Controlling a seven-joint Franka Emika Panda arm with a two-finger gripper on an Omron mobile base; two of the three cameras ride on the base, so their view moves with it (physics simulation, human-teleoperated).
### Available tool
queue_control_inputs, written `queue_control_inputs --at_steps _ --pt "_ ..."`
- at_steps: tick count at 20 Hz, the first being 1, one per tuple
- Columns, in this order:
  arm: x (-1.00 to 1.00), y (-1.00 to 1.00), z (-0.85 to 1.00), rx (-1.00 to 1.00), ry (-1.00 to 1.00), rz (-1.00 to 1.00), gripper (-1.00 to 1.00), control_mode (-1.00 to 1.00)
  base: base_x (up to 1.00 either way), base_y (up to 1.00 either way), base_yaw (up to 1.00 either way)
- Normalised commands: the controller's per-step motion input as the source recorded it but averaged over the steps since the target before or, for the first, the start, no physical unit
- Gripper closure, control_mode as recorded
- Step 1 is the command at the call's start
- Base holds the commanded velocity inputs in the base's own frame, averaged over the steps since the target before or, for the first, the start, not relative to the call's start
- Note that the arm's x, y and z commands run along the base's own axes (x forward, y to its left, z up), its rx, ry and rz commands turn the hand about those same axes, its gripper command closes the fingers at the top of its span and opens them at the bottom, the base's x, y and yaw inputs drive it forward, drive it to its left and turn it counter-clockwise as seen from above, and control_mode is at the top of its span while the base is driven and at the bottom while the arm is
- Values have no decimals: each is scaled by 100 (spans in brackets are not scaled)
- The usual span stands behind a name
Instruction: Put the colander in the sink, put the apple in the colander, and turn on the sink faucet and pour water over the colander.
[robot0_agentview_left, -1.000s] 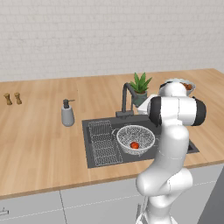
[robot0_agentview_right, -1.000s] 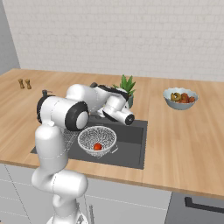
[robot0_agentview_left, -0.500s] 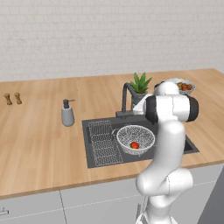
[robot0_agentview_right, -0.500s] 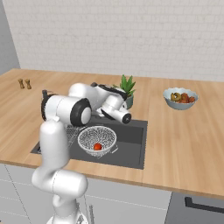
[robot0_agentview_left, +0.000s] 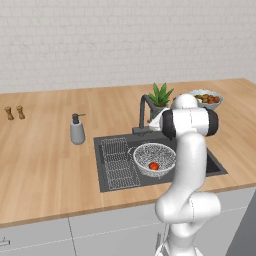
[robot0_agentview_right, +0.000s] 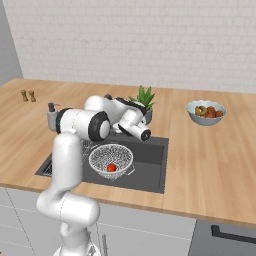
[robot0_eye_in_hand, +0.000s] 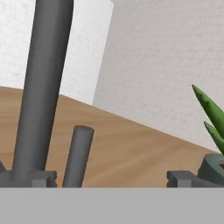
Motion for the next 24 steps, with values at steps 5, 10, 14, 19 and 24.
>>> queue_control_inputs --at_steps 5,10,14,19,24 --pt "27 6 -4 0 0 0 -100 -100 0 0 0" --pt "21 20 0 0 -1 0 -100 -100 0 0 0" --pt "25 10 0 0 0 0 -100 -100 0 0 0" --pt "22 3 0 0 0 0 -100 -100 0 0 0" --pt "17 0 0 0 0 0 -100 -100 0 0 0"
